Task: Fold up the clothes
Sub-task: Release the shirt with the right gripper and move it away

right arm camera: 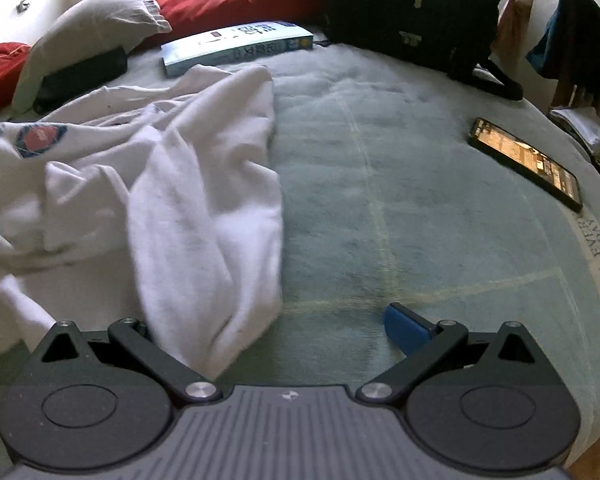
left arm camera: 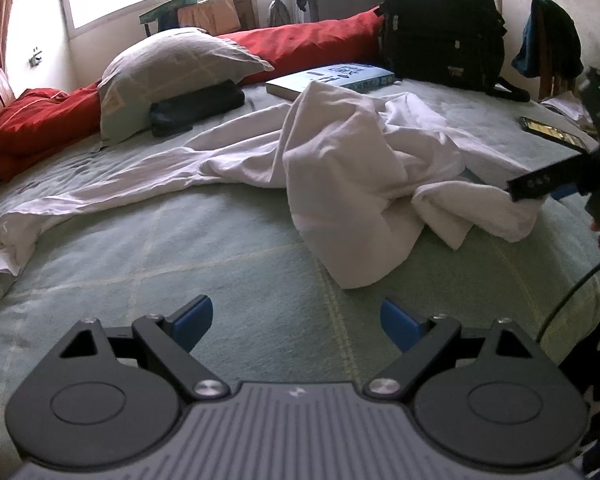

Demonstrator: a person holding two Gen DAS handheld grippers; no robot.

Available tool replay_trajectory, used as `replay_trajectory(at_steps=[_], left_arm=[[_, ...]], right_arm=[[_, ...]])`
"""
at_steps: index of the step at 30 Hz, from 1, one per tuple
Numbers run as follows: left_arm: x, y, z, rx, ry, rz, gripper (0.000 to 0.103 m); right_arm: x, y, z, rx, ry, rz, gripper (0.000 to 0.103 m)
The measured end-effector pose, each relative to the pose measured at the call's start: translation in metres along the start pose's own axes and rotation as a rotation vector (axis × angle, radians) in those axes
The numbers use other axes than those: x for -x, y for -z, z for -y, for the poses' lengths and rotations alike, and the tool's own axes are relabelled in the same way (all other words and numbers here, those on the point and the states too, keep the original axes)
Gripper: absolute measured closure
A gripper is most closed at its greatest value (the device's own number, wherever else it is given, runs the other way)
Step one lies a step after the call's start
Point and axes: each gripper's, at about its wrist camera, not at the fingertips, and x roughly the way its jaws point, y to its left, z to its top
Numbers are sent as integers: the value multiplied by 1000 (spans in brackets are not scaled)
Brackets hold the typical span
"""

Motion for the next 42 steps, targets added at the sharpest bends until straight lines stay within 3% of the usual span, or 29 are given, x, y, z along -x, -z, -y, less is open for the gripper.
replay_trajectory(at_steps=[5, 9, 15, 21, 31, 42], left_arm=[[-2, 1, 2, 0, 1, -7, 12], [-3, 1, 8, -14, 17, -6, 12], [-4, 2, 11, -27, 18, -13, 12], [-4, 2, 11, -25, 20, -16, 12], [-4, 3, 13, -33, 29, -20, 12], [-4, 3, 17, -39, 16, -22, 12]], right_arm=[[0, -3, 21, -27, 40, -8, 0], [-2, -5, 23, -66, -9, -35, 0], [-8, -9, 12, 55, -25, -61, 0], [-14, -17, 30, 56, -27, -93, 0], [-11, -13, 32, 105, -46, -69, 0], [-8, -44, 33, 305, 151, -16, 0]])
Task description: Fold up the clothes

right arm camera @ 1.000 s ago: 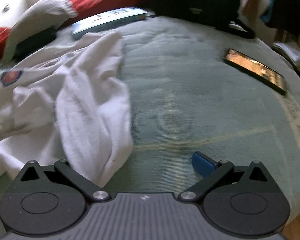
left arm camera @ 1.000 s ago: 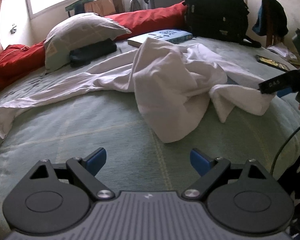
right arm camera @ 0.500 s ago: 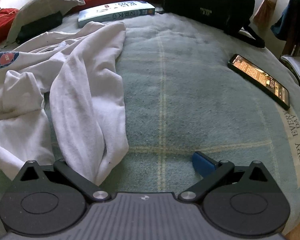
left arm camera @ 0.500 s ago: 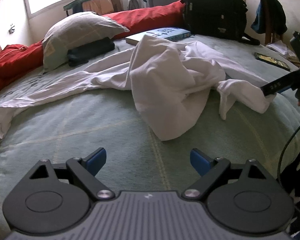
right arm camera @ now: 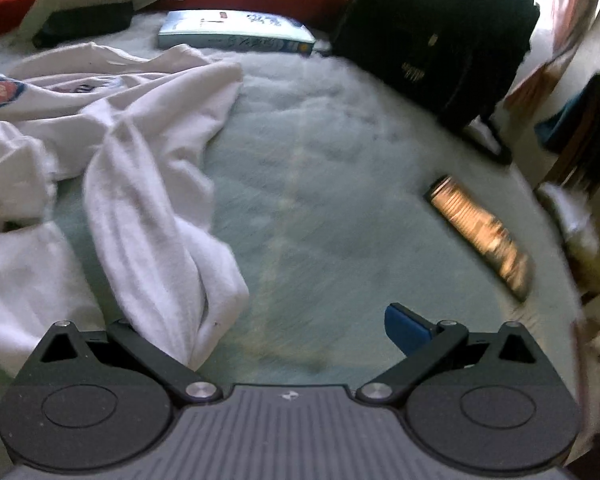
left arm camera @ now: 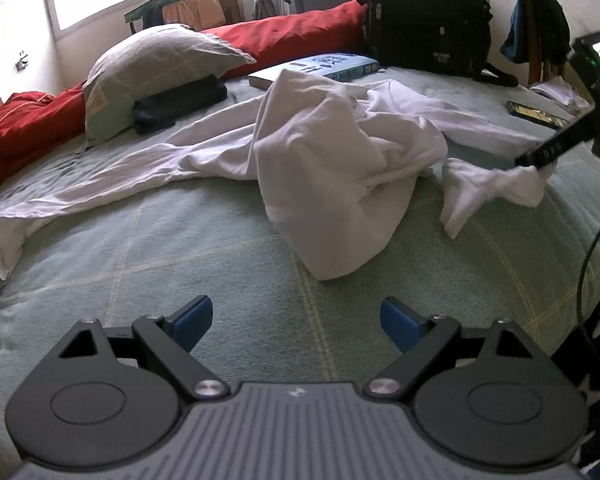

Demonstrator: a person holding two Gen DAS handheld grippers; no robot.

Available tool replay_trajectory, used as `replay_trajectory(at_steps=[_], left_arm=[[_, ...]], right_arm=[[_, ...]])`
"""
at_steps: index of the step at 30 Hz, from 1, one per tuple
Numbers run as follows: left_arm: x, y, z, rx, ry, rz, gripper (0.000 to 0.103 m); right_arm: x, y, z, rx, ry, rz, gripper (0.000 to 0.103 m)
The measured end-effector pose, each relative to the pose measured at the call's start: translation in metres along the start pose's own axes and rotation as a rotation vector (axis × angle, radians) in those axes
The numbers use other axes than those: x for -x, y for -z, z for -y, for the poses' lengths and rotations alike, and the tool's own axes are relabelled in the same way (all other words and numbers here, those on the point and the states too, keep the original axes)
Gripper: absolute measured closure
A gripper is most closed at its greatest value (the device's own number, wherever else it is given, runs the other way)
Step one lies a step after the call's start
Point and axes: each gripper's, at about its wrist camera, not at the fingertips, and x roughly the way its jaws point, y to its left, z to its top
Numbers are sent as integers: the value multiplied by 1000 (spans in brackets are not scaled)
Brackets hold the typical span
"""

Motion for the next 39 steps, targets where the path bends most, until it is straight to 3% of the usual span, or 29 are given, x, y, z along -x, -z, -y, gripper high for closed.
replay_trajectory(at_steps=[12, 23, 32, 39], left_arm=[[-5, -3, 6, -11, -19, -17, 12], [-20, -8, 10, -16, -42, -53, 12], [-33, -10, 6, -2, -54, -75, 12], [-31, -10, 9, -14, -33, -69, 12]], right_arm=[[-26, -45, 60, -3, 146, 22, 0], [-62, -89, 125, -85, 248, 22, 0], [-75, -120, 161, -208, 346, 76, 0], [-71, -103, 123, -99, 224, 42, 0]])
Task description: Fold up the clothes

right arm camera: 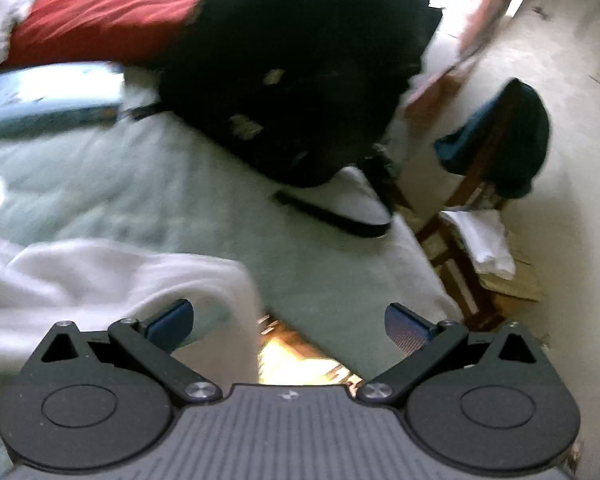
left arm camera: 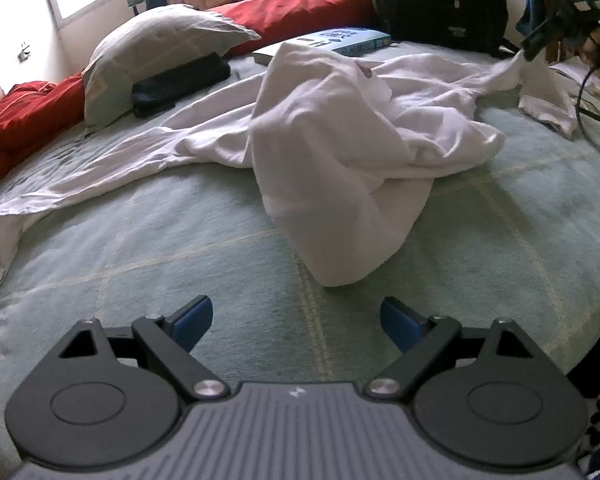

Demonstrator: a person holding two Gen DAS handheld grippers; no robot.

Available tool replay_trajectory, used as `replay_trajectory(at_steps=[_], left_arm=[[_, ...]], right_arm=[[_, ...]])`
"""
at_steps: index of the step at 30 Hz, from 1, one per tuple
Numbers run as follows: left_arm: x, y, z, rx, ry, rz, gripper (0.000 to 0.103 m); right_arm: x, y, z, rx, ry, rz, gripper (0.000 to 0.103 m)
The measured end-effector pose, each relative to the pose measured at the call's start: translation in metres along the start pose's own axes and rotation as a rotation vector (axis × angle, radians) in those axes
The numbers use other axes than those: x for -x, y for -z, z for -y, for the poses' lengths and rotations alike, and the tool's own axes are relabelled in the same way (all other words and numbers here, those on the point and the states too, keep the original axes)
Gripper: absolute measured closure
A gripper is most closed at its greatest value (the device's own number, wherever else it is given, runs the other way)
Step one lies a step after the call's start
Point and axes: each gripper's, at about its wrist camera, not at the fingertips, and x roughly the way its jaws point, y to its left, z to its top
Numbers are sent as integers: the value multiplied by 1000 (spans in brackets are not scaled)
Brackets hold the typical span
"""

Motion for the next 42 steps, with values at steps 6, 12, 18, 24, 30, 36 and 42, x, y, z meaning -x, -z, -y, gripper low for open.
replay_trajectory(at_steps=[6, 12, 18, 24, 30, 36, 42], left_arm=[[11, 3, -1, 3, 8, 22, 12], [22, 9, -6, 19, 32, 39, 12], [27, 15, -19, 33, 59, 36, 12], [28, 13, -45, 45, 56, 42, 12], [13, 7, -95, 82, -5, 39, 12], [-19, 8, -176, 182, -61, 40, 12], [-60, 8, -249, 325, -25, 57, 12]], right_arm=[[46, 12, -30, 79, -125, 43, 0], [95, 28, -63, 125, -280, 69, 0], [133, 58, -98, 136, -433, 75, 0], [171, 97, -132, 144, -566, 76, 0], [208, 126, -154, 113, -667, 136, 0], [212, 137, -160, 27, -723, 119, 0], [208, 133, -164, -4, -696, 98, 0]])
